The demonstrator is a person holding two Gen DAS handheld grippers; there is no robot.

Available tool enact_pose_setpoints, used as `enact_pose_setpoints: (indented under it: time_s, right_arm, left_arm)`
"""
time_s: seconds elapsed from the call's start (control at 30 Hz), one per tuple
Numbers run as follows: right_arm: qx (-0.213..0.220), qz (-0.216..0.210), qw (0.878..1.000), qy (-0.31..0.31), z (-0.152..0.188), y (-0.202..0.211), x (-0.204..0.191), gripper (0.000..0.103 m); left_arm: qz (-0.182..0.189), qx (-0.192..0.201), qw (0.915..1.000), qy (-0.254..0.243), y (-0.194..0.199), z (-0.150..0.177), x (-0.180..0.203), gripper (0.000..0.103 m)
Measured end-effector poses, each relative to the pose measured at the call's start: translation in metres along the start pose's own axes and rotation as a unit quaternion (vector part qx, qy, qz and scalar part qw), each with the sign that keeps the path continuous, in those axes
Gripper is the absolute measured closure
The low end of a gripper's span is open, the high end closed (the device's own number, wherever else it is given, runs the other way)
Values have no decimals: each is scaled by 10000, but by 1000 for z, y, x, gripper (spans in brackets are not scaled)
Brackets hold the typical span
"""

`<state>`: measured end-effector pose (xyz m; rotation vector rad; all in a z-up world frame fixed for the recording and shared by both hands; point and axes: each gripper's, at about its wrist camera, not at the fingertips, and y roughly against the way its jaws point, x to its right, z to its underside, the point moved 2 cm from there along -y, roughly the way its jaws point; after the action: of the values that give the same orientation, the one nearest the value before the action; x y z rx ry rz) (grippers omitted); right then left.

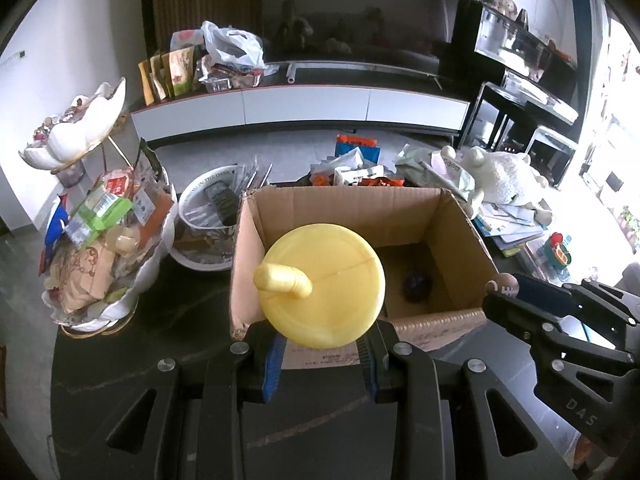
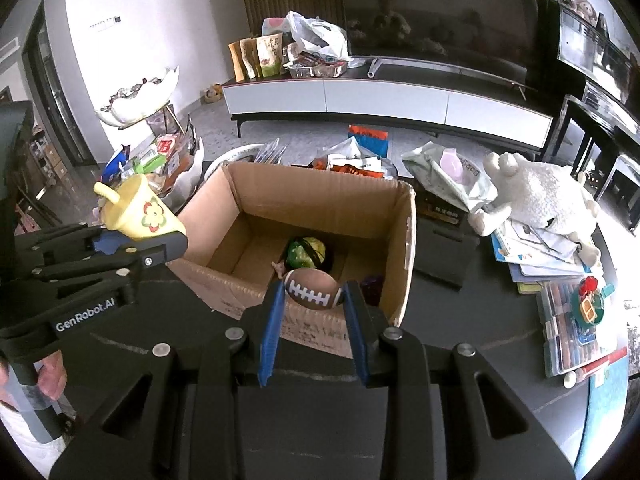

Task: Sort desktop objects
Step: 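Carry the yellow cup and brown football over the box, then open the left tool over the box to drop the yellow cup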

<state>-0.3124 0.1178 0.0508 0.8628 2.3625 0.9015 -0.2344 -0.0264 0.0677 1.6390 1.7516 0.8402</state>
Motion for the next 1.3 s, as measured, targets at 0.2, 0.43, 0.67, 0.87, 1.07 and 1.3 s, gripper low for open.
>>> enact_pose_setpoints:
  time_s: [0.2, 0.43, 0.67, 0.87, 1.07, 1.3]
  right_arm:
    - [-19, 9, 10000, -12, -8, -10, 4, 75]
    - [-151, 13, 9999, -34, -11, -29, 7, 75]
    - [-282, 0, 9996, -62, -12, -48, 9, 75]
    - [-365, -11, 9993, -94, -12, -62, 11, 75]
    - [-373, -23, 9993, -96, -12, -67, 13, 75]
    - [-342, -6, 9994, -110, -12, -65, 16, 75]
  left_arm:
    - [-45, -66, 10000, -56, -14, -9, 2, 74]
    - [-82, -185, 9998, -73, -30, -12, 0, 74]
    - [-87, -271, 9996, -48, -44, -14, -2, 74]
    - [-123, -274, 9995, -43, -52, -17, -2, 74]
    - [-131, -375, 9992, -65, -64, -18, 2, 74]
    - [-154, -322, 9994, -25, -65, -19, 3, 59]
